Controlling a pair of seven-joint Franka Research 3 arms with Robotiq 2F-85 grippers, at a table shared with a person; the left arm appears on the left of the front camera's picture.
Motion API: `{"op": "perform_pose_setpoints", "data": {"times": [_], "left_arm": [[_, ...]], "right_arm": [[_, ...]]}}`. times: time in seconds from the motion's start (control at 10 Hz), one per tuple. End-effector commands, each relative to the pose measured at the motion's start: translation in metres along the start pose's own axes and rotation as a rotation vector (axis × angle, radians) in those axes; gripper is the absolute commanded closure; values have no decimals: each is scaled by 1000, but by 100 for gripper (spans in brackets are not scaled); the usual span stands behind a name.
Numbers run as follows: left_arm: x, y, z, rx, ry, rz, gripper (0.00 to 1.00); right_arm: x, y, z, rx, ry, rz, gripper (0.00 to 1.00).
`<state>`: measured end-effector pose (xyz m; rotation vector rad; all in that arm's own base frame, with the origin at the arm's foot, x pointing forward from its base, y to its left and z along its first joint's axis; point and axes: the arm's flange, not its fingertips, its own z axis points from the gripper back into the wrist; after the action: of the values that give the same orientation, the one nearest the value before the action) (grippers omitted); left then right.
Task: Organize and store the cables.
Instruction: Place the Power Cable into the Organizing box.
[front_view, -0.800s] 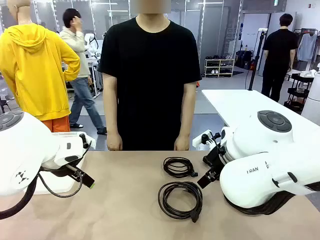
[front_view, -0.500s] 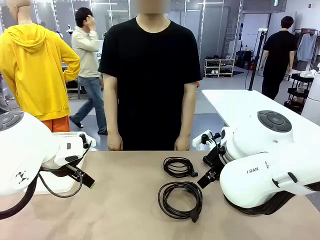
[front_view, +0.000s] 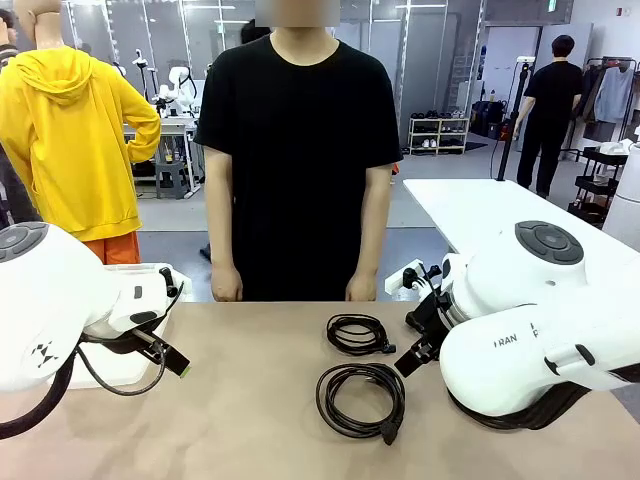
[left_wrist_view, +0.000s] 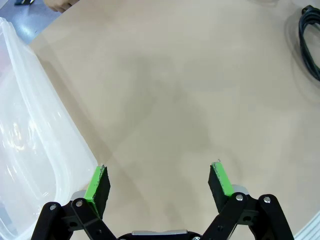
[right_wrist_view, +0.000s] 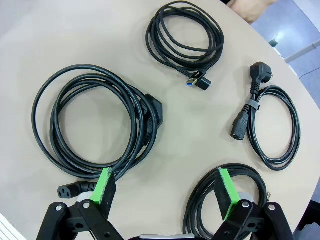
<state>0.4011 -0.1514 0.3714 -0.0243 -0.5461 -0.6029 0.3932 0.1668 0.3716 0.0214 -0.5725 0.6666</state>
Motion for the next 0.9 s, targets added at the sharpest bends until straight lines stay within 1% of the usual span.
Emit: {"op": "perform_pose_setpoints", "data": {"times": [0.0,0.1,0.2,0.3,0.4,0.5,0.6,0.7,0.8], "left_arm": [[0,1,0,0,0,1,0],[0,0,0,0,0,0,0],[16,2,34,-22,-32,-48,0],[20,8,70,-61,-59,-94,0],[20,23,111,-106,-88,-119,0],[11,36,146,-134,-94,-132,0],[0,48,177,-182,-135,-154,0],[-15,58,206,-227,-154,-187,0],[-36,75,234,-244,-187,-200,0]], "right_arm": [[0,0,0,0,0,-2,0],[0,0,0,0,0,-2,0],[0,0,0,0,0,0,0],[8,-16,36,25,-37,46,0],[10,-36,75,78,-69,78,0],[8,-52,109,100,-97,84,0],[2,-70,138,125,-118,90,0],[-10,-85,166,160,-144,93,0],[-31,-102,196,186,-178,68,0]]}}
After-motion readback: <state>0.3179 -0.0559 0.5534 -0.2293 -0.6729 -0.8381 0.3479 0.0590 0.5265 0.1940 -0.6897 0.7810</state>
